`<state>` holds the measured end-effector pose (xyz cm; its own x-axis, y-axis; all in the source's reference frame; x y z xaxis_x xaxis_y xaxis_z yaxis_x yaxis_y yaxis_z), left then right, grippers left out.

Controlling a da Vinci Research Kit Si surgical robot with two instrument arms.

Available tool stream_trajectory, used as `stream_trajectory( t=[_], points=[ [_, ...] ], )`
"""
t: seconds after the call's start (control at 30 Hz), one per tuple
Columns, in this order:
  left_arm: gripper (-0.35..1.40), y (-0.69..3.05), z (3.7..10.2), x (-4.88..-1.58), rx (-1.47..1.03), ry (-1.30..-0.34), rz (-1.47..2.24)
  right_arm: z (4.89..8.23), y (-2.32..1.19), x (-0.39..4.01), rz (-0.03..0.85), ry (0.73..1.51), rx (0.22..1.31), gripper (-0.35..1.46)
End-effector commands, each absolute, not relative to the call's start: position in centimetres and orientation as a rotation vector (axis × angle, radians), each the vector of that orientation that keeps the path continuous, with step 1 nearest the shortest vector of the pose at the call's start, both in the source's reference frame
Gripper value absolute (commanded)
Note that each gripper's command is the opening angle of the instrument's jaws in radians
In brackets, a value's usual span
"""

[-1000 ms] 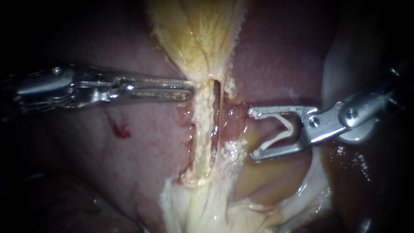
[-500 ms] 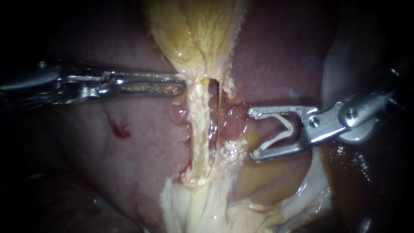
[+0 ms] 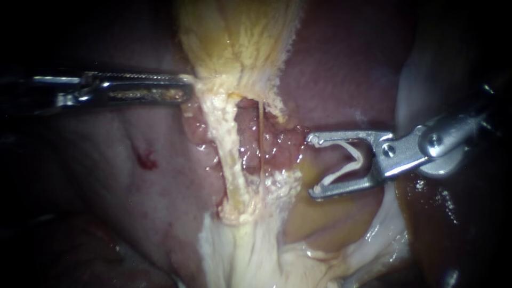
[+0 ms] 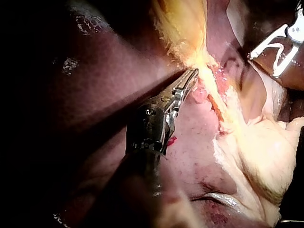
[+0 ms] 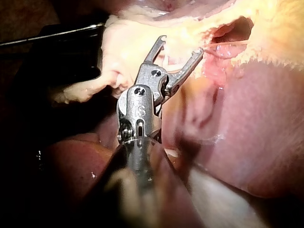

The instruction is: Grabbing gallbladder

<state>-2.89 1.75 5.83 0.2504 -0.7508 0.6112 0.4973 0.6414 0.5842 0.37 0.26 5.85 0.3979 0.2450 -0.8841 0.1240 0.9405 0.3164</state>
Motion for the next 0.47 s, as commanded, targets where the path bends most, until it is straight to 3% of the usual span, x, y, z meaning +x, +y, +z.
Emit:
stream_trajectory(
  t=[0.03,0.47],
  points=[
    [-0.35,1.74,5.83,-2.89,0.292,-1.0,-0.869,5.85,0.26,0.36,0.079,1.166,0.359,0.5],
    [-0.35,1.74,5.84,-2.9,0.28,-0.995,-0.881,5.85,0.26,0.37,0.079,1.166,0.359,0.5]
  ],
)
